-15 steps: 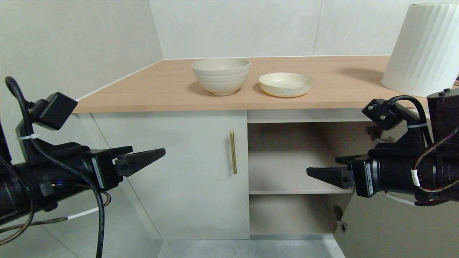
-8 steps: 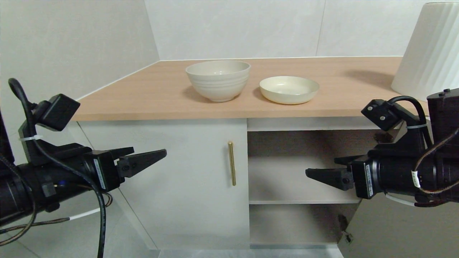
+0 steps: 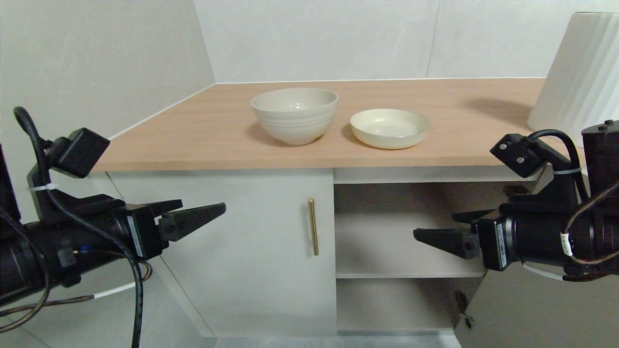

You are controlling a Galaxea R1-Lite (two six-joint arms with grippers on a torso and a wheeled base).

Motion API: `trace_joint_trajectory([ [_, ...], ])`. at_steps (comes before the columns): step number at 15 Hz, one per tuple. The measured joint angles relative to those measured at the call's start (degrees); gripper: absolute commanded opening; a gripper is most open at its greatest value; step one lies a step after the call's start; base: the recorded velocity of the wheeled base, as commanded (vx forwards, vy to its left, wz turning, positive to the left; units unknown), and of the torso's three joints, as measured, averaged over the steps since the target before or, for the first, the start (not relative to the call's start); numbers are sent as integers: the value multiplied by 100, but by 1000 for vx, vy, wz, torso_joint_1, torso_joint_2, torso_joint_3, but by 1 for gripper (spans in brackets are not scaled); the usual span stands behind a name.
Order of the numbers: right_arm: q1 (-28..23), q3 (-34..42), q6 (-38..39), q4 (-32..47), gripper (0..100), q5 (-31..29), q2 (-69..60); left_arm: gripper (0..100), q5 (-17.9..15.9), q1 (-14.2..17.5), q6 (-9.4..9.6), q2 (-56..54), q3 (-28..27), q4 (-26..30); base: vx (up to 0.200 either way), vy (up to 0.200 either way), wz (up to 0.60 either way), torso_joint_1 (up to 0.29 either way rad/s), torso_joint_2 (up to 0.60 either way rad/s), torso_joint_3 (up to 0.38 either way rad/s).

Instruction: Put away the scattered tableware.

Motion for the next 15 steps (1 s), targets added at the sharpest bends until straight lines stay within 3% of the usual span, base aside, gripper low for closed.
trace_joint_trajectory([
  [15,-12,-20,6,-98,100,-11,122,100,-9,0,-7,289,0,-37,0,0,0,167,-470,-283],
])
